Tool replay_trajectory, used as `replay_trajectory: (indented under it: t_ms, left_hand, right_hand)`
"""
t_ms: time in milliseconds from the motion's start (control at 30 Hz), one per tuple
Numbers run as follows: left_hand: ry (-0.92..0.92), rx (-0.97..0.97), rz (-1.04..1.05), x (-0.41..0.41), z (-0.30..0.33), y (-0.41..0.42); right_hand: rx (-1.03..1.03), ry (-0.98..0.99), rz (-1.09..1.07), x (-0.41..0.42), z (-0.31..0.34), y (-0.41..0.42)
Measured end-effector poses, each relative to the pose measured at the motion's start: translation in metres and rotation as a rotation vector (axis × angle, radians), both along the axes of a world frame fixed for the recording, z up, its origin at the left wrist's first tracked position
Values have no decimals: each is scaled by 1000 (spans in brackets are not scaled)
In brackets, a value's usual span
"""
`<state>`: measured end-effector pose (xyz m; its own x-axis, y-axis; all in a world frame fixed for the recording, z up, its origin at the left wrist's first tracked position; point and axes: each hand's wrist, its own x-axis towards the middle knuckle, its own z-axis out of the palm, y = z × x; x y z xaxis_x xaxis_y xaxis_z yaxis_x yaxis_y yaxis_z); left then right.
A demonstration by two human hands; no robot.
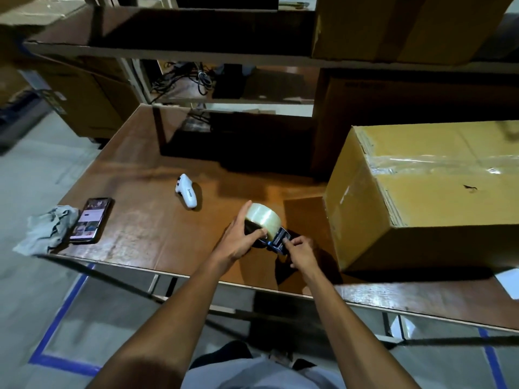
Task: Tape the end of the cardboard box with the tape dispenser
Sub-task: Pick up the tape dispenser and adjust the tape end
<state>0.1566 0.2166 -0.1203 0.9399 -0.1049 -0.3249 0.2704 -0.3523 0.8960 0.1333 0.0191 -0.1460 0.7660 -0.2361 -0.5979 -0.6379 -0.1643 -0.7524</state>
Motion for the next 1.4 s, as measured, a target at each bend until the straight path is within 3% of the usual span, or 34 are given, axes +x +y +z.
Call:
replay_trajectory:
  t_ms: [233, 433, 567, 867, 1400]
  left_hand:
    - [18, -143, 57, 4, 0, 3]
    - [-130, 173, 25, 14, 10, -8]
    - [-161, 224, 2, 20, 7, -8]
    - [-156, 287, -79, 33, 7, 7]
    - [-68, 51, -105, 33, 2, 11]
  right_hand:
    - [53, -8, -24, 1, 9, -1]
    - [-68, -75, -102, 4, 10, 6]
    - [-224, -65, -94, 4, 14, 9]
    - [-230, -40, -137, 3, 14, 11]
    - [-55, -20, -270, 8, -8, 7]
